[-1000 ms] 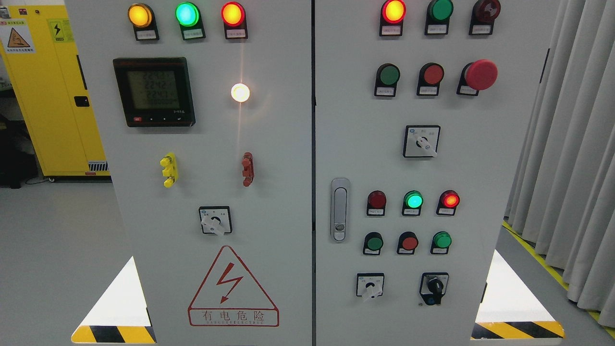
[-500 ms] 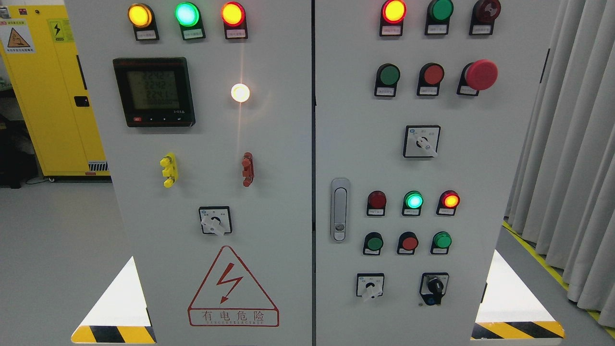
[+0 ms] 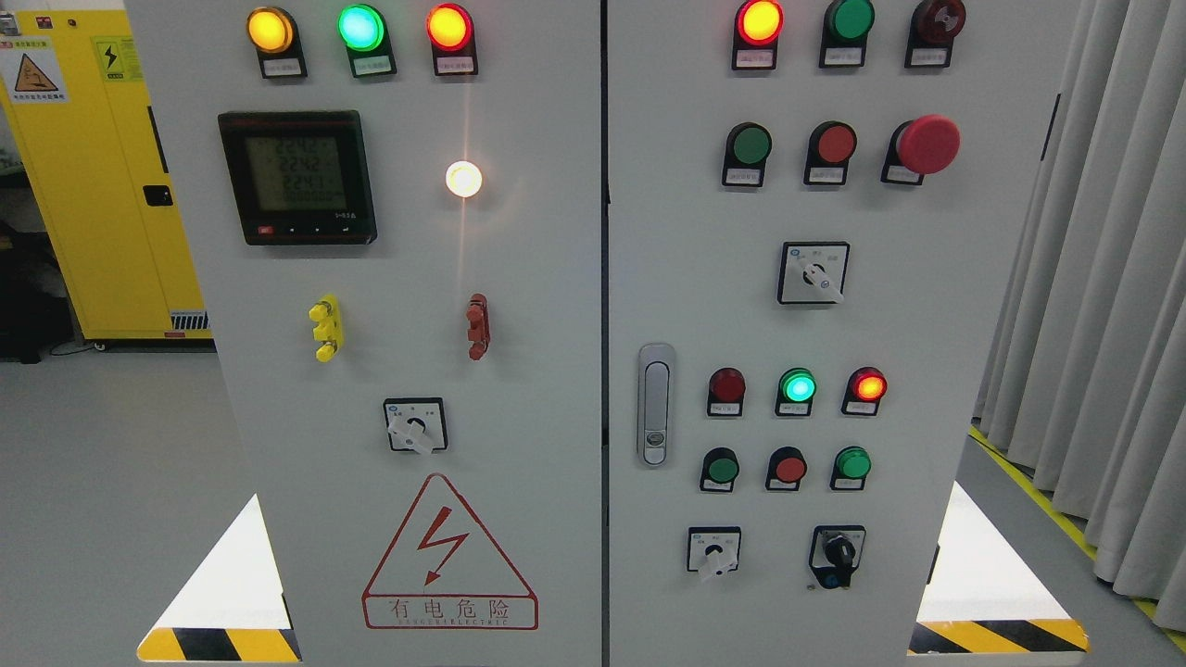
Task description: Press green start button
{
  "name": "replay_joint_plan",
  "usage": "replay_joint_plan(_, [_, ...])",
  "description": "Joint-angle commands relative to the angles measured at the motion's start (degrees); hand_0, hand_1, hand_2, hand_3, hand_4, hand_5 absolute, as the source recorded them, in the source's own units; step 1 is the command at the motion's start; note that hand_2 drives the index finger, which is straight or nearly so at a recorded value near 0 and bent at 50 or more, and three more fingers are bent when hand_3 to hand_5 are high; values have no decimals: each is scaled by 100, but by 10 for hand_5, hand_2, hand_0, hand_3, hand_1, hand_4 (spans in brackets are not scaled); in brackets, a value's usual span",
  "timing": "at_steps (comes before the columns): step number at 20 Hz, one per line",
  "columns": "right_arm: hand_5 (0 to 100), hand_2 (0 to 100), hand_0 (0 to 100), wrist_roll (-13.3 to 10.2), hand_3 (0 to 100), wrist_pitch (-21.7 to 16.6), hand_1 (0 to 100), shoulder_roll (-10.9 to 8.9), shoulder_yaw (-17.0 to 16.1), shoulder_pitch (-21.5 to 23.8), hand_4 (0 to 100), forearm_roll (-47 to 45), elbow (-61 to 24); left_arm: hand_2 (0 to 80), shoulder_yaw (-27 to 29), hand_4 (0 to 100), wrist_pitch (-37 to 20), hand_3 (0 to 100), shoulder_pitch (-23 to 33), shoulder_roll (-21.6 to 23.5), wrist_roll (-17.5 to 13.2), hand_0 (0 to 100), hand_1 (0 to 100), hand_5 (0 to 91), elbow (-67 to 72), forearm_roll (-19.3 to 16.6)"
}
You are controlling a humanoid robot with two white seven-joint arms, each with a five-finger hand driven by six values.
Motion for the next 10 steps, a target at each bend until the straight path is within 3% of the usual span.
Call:
replay_joint_plan(1, [0, 0, 167, 359, 0, -219, 340, 322, 169, 6, 0, -80, -1208, 0, 0, 0, 3, 0, -176, -54, -3, 120, 556, 0, -114, 0])
replay_joint_plan(4, [0, 0, 167, 737, 0, -1121, 350, 331, 379, 24, 0, -79, -1778, 0, 0, 0, 3, 0, -176, -54, -3, 120, 556, 0, -114, 0])
replay_joint_plan(7, [0, 0, 165, 791, 1, -1888, 377, 287, 450, 68, 4, -70, -2447, 0, 0, 0, 3, 0, -176, -54, -3, 120, 556, 0, -106, 0])
replay_joint_plan(10, [7, 0, 169, 809, 162, -2267, 406, 252, 398, 94, 195, -88, -2852, 0, 0, 0, 3, 0, -176, -54, -3, 120, 556, 0, -105, 0])
